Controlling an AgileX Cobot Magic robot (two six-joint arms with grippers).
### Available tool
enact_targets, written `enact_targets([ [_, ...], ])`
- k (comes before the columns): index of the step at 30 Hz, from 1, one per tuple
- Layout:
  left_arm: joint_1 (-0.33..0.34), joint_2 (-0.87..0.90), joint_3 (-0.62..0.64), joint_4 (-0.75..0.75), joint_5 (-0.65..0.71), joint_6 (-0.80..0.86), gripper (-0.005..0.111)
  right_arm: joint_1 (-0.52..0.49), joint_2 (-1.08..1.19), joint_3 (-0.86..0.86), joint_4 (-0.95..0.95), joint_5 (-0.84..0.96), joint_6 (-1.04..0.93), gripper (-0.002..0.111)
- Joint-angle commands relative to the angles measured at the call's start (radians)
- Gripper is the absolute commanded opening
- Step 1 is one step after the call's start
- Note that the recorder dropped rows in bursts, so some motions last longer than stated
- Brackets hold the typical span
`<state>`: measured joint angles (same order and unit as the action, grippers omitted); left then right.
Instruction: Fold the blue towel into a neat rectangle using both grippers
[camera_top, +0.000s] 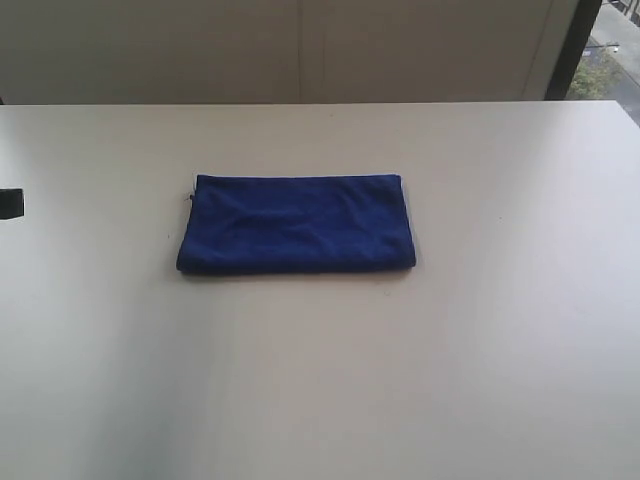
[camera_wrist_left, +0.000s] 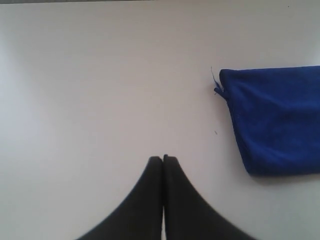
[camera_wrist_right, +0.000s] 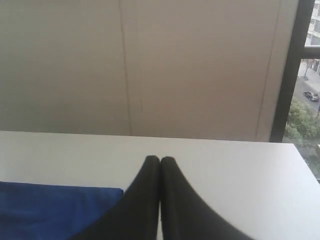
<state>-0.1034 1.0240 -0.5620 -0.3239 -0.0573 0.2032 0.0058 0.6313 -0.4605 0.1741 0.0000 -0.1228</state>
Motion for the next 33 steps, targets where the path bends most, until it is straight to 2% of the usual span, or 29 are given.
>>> enact_targets([
  [1,-0.001,-0.01,0.007,-0.012,0.0,0.003,0.0,-0.047,-0.061,0.074,-0.006,-0.009,-0.013,0.0],
  [6,-0.001,-0.01,0.007,-0.012,0.0,0.003,0.0,-0.087,-0.122,0.178,-0.006,-0.007,-0.013,0.0],
  [19,-0.001,-0.01,0.007,-0.012,0.0,0.005,0.0,-0.091,-0.34,0.452,-0.006,0.0,-0.013,0.0],
  [22,-0.001,-0.01,0.007,-0.012,0.0,0.005,0.0,-0.091,-0.399,0.461,-0.006,0.02,-0.013,0.0],
  [27,-0.001,-0.01,0.007,-0.012,0.0,0.005,0.0,-0.091,-0.519,0.461,-0.006,0.172,-0.013,0.0],
  [33,-0.001,-0.01,0.007,-0.012,0.0,0.005,0.0,-0.091,-0.631,0.461,-0.006,0.195,-0.013,0.0],
])
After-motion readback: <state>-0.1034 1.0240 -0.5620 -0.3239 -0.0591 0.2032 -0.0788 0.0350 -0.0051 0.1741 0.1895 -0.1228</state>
